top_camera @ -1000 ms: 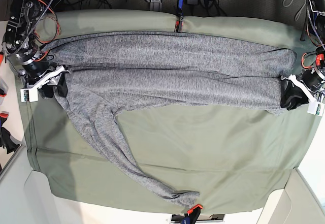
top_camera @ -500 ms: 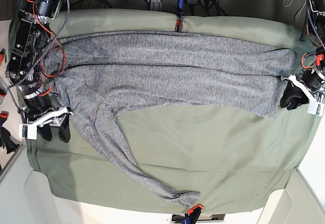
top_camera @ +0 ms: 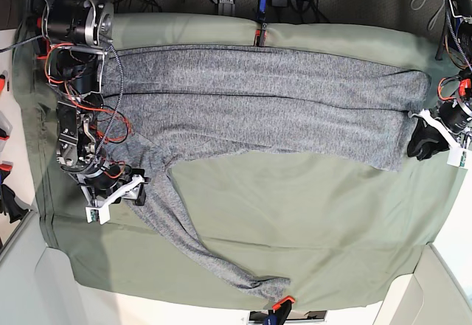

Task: Fold the T-shirt properly
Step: 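Grasp the hanging sleeve with the right gripper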

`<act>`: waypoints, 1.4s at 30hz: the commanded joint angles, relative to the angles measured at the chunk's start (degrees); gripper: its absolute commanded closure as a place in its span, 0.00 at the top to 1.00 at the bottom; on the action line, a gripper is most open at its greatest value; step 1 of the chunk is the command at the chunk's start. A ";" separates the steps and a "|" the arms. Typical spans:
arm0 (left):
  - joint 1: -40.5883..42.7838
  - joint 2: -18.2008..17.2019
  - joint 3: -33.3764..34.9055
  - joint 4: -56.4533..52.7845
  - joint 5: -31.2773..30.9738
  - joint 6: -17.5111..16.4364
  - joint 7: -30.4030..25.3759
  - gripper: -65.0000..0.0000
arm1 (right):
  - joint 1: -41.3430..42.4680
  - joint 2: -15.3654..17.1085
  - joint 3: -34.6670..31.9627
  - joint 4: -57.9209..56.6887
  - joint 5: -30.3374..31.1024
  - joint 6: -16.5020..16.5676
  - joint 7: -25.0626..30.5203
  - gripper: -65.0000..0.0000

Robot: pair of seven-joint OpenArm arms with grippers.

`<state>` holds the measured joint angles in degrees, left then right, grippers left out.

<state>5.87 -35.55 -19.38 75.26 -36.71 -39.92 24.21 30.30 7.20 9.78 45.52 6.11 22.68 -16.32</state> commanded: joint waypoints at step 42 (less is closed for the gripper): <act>-2.03 0.46 -0.57 0.92 -4.92 -0.08 3.06 0.33 | -25.00 -4.17 -0.33 44.35 21.07 9.55 -16.59 0.00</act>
<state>4.71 -33.82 -19.46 75.33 -40.64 -39.68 28.47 4.32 2.83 9.39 88.73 26.09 31.94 -34.39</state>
